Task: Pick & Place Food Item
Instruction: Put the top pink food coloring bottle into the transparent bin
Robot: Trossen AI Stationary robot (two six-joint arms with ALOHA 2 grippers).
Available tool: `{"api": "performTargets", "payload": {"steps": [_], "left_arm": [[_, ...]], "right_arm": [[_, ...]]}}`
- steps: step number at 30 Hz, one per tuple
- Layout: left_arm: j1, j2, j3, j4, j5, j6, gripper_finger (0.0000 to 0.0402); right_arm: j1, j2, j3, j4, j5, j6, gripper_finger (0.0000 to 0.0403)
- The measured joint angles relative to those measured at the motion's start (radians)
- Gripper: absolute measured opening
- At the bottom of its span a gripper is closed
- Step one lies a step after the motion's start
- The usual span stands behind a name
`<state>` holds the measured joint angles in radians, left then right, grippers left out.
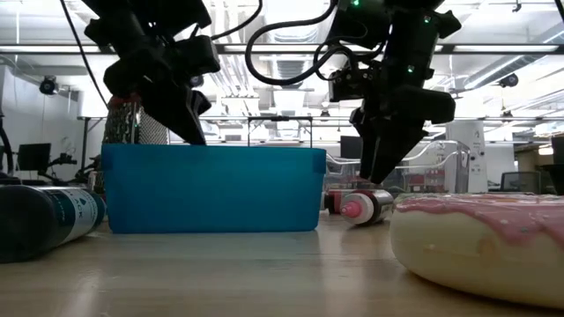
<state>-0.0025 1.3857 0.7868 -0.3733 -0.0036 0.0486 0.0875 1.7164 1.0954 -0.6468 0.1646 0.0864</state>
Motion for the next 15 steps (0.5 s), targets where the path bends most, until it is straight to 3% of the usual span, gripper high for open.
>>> {"api": "performTargets", "payload": {"steps": [9,15], "left_arm": [[0.000,0.000,0.000,0.000,0.000,0.000,0.0010],[0.000,0.000,0.000,0.001,-0.009,0.000,0.0010]], "right_arm": [[0.000,0.000,-0.001,0.007,0.006,-0.004,0.0242],[-0.013,0.000,-0.007,0.032,0.078,-0.042,0.0242]]}}
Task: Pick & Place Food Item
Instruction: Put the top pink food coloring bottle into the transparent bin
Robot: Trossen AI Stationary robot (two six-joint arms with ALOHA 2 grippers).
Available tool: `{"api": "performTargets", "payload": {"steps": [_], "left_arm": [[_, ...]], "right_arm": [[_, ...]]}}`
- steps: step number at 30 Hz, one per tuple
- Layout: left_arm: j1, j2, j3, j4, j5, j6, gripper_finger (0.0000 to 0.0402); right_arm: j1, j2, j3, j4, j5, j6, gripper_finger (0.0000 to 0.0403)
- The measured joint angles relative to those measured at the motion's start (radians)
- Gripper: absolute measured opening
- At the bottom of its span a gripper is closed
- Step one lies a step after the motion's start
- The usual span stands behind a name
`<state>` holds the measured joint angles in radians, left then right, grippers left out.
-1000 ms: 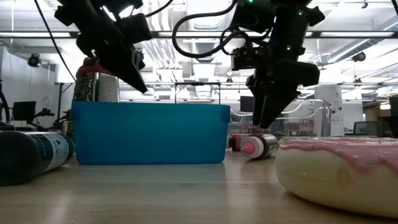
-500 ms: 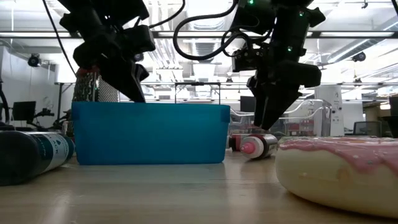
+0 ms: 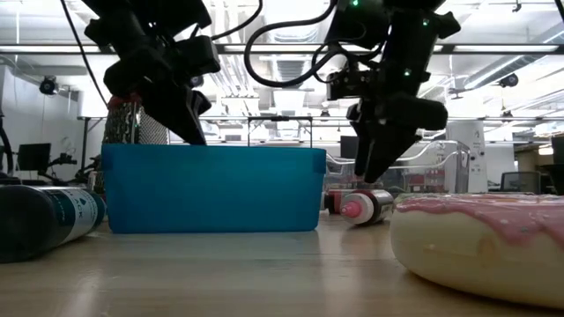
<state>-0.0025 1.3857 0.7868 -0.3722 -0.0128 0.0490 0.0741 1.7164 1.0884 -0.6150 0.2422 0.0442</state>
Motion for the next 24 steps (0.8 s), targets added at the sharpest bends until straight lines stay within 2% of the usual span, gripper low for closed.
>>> {"api": "performTargets", "payload": {"steps": [9,14,18,24], "left_arm": [[0.000,0.000,0.000,0.009,-0.007,-0.015,0.0012],[0.000,0.000,-0.002,0.009,0.010,-0.015,0.0039],[0.000,0.000,-0.004,0.009,0.014,-0.015,0.0083],[0.000,0.000,-0.004,0.010,0.006,-0.055,0.0198]], "right_arm": [[-0.027,0.000,-0.007,0.027,-0.003,-0.039,0.0242],[-0.027,0.000,-0.007,0.028,-0.004,-0.044,0.0242],[-0.027,0.000,-0.007,0.028,-0.004,-0.041,0.0242],[-0.027,0.000,-0.008,0.028,-0.007,-0.041,0.0242]]}}
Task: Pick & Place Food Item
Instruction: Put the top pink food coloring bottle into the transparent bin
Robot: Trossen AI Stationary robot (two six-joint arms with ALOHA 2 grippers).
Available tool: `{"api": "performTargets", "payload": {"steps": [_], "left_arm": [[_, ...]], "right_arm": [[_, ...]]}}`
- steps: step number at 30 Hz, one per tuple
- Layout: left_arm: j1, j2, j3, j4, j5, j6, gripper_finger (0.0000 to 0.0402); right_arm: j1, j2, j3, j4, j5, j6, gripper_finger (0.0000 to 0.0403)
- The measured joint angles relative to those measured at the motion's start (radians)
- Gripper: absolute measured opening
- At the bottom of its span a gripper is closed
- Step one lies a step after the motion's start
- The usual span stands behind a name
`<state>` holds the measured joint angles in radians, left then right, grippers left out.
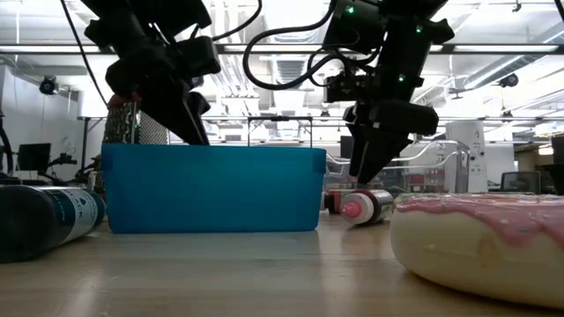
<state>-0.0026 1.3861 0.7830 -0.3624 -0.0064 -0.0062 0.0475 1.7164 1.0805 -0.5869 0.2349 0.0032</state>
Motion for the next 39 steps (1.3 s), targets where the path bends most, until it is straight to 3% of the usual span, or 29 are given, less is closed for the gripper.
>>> {"api": "performTargets", "payload": {"steps": [5,9,23,39], "left_arm": [[0.000,0.000,-0.002,0.011,-0.188,-0.113,0.0283],[0.000,0.000,-0.002,0.001,-0.198,-0.095,0.0315],[-0.004,0.000,-0.002,0.003,-0.190,-0.069,0.0313],[-0.004,0.000,-0.002,0.011,-0.189,-0.069,0.0313]], "right_arm": [[0.000,0.000,-0.002,0.003,0.000,0.000,0.0242],[0.000,0.000,-0.004,0.011,0.000,-0.003,0.0242],[-0.047,0.000,-0.020,0.054,-0.001,-0.061,0.0242],[-0.093,0.000,-0.088,0.161,-0.107,-0.070,0.0242]]}}
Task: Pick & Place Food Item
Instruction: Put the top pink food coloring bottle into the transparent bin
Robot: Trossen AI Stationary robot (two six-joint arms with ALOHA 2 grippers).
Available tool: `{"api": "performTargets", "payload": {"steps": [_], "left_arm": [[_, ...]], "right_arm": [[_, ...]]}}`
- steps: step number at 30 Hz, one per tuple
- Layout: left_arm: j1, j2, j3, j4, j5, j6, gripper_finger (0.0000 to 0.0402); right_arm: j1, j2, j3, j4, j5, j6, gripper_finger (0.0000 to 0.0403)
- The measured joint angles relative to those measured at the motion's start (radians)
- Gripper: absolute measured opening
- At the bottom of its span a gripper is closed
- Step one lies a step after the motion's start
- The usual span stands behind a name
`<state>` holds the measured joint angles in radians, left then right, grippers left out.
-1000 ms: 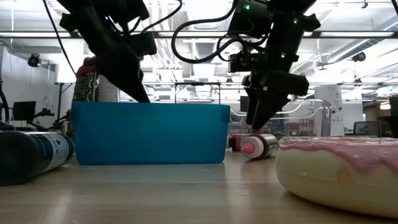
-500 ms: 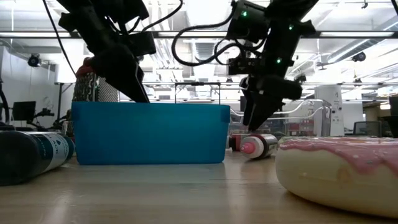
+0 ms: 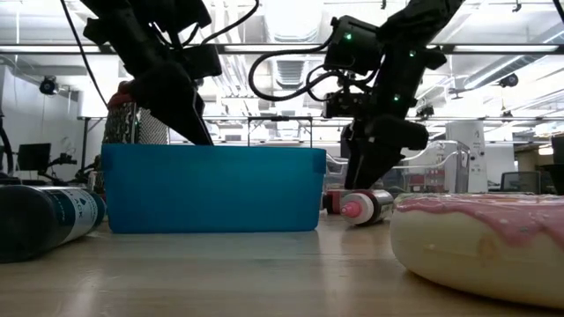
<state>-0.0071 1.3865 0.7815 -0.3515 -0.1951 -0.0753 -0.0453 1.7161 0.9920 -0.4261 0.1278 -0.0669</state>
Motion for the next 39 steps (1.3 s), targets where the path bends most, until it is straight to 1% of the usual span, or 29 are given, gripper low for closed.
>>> {"api": "performTargets", "payload": {"steps": [4,11,15,17,20,22,25,30,31,39], "left_arm": [[0.000,0.000,0.000,0.000,0.000,0.000,0.0313],[0.000,0.000,0.000,0.000,0.000,-0.002,0.0313],[0.000,0.000,-0.001,0.000,0.000,-0.003,0.0313],[0.000,0.000,-0.001,0.000,0.000,-0.003,0.0312],[0.000,0.000,-0.001,0.000,0.000,-0.003,0.0308],[0.000,0.000,-0.001,0.000,0.000,-0.003,0.0308],[-0.001,0.000,-0.001,0.001,0.000,-0.003,0.0308],[-0.001,0.000,-0.001,0.000,0.000,-0.003,0.0306],[-0.001,0.000,-0.001,0.000,-0.001,-0.003,0.0305],[0.000,0.000,-0.001,0.000,-0.001,0.000,0.0305]], "right_arm": [[-0.012,0.025,0.000,0.013,-0.009,-0.009,0.0242],[-0.022,0.107,0.012,0.022,-0.004,-0.025,0.0242],[-0.022,0.113,0.023,0.014,-0.010,-0.026,0.0241],[-0.022,0.107,0.027,0.011,-0.015,-0.024,0.0234],[-0.023,0.096,0.034,0.012,-0.037,-0.016,0.0213],[-0.024,0.092,0.036,0.010,-0.057,-0.015,0.0190],[-0.023,0.092,0.042,0.010,-0.086,-0.007,0.0147],[-0.021,0.090,0.047,-0.016,-0.099,0.001,0.0077],[-0.021,0.089,0.050,-0.026,-0.104,0.001,0.0071],[-0.016,0.089,0.051,-0.040,-0.105,0.019,0.0070]]}}
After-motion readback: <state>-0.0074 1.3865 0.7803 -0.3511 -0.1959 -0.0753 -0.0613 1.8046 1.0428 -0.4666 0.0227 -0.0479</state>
